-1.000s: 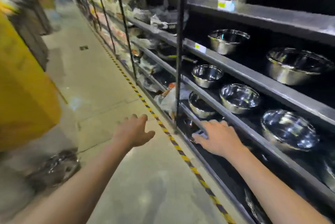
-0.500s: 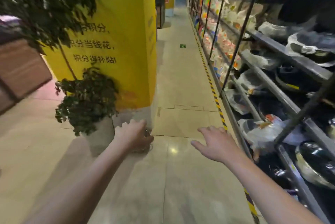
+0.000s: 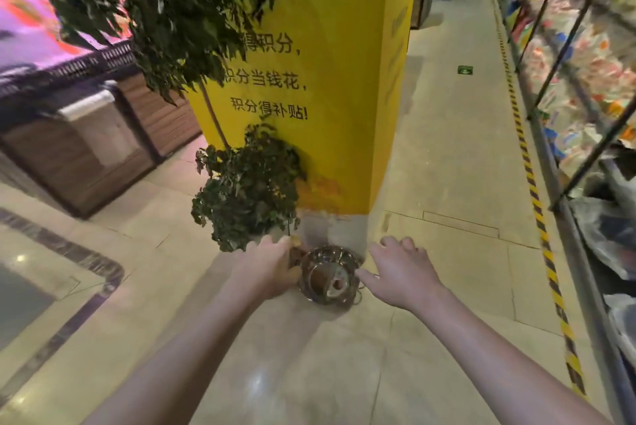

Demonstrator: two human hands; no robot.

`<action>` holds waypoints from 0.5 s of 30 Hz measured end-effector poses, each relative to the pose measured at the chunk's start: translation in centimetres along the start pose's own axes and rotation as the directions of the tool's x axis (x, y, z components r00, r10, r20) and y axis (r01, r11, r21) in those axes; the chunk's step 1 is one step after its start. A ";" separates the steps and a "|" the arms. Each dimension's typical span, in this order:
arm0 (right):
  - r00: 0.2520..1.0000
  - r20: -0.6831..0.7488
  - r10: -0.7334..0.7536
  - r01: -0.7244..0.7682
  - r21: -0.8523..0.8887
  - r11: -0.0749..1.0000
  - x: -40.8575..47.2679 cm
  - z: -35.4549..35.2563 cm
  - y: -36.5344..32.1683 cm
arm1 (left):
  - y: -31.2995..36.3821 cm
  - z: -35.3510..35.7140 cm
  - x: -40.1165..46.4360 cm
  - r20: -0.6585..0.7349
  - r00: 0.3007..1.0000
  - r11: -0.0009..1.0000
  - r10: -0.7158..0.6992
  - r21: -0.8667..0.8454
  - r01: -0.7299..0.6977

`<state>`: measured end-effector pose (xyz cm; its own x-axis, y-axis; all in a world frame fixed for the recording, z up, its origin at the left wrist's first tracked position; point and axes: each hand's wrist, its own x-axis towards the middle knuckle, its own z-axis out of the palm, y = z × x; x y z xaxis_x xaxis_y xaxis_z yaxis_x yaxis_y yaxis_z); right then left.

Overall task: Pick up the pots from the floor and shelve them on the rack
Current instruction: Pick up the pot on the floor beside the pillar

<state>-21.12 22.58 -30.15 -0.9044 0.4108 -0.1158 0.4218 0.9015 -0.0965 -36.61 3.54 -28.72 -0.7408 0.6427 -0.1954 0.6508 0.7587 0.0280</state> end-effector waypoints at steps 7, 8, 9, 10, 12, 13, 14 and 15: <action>0.998 -0.018 -0.064 0.064 -0.017 0.998 10.3 2.1 1.7 | 0.0 2.1 8.8 -0.061 0.998 1.000 -0.025 -0.008 0.025; 0.998 -0.010 -0.061 0.061 -0.018 0.998 11.8 3.0 1.9 | -0.2 2.9 10.3 -0.051 0.998 0.999 -0.033 -0.012 0.032; 0.999 0.005 -0.054 0.054 -0.019 0.998 13.2 3.8 1.9 | -0.4 3.8 11.7 -0.033 0.999 0.999 -0.038 -0.025 0.037; 0.999 0.021 -0.049 0.049 -0.019 0.999 14.5 4.9 2.0 | -0.6 4.8 13.2 -0.004 0.999 0.998 -0.037 -0.043 0.037; 0.998 0.062 -0.031 0.031 -0.010 0.999 17.2 7.4 1.9 | -1.1 7.3 16.5 0.081 0.996 0.997 -0.027 -0.066 0.032; 0.996 0.086 -0.020 0.020 -0.003 1.000 18.5 8.7 2.0 | -1.4 8.6 18.4 0.116 0.993 0.997 -0.014 -0.068 0.022; 0.993 0.117 -0.003 0.002 0.009 1.000 19.8 10.2 2.0 | -1.7 10.1 20.2 0.149 0.989 0.998 0.001 -0.069 0.009; 0.989 0.148 0.015 -0.018 0.022 1.000 21.0 12.0 2.0 | -2.0 11.8 22.1 0.172 0.985 0.997 0.021 -0.073 -0.008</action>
<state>-38.49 31.38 -44.62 -0.8786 0.3994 -0.2619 0.4395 0.8907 -0.1160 -52.27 14.95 -44.68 -0.6876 0.6306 -0.3600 0.6432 0.7590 0.1011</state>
